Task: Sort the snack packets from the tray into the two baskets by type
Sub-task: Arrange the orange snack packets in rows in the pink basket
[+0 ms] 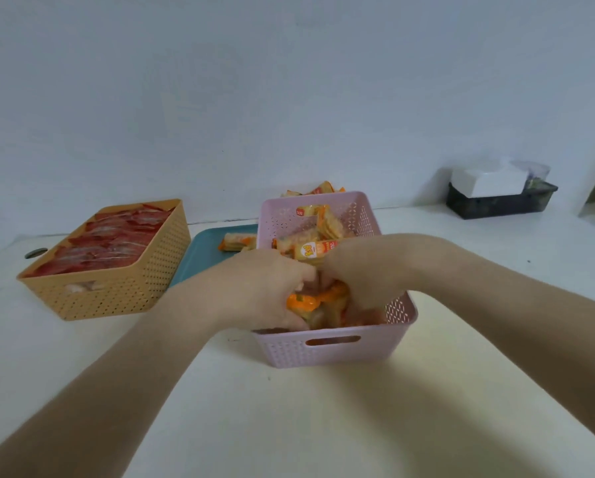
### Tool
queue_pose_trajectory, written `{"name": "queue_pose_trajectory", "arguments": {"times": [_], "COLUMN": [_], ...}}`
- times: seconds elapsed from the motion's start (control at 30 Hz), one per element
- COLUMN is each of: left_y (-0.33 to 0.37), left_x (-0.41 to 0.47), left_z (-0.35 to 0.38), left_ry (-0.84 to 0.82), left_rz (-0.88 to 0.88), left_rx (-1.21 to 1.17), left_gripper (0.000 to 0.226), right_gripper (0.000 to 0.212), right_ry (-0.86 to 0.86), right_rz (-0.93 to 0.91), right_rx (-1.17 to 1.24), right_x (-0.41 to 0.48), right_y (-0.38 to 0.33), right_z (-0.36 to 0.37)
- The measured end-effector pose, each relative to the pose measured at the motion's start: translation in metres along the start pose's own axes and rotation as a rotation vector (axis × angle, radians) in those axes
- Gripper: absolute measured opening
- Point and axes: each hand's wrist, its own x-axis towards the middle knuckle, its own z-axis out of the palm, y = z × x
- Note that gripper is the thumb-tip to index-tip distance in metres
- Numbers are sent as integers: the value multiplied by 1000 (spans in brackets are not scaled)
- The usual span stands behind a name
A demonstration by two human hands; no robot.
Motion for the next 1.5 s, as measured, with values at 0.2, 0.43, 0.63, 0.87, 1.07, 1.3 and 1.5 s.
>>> {"name": "queue_pose_trajectory", "arguments": {"times": [0.2, 0.43, 0.63, 0.87, 1.07, 1.3, 1.5], "left_y": [-5, -12, -15, -11, -10, -9, -6], "left_x": [8, 4, 0, 0, -3, -3, -6], "left_z": [16, 15, 4, 3, 9, 3, -1], "left_ry": [292, 175, 41, -79, -39, -73, -70], "left_rz": [-48, -60, -69, 5, 38, 34, 77], "left_rx": [283, -110, -308, -347, -411, -372, -461], "left_gripper": [35, 38, 28, 32, 19, 11, 34], "right_gripper": [29, 36, 26, 25, 25, 12, 10], "right_ry": [354, 63, 88, 221, 204, 342, 322], "right_rz": [130, 131, 63, -3, 64, 240, 268], "right_rx": [-72, 203, 233, 399, 584, -224, -291], "right_x": [0, -13, -17, -13, -33, -30, -16], "right_y": [5, 2, -4, -2, 10, 5, 13], "right_z": [23, 5, -3, 7, -9, -2, 12]}}
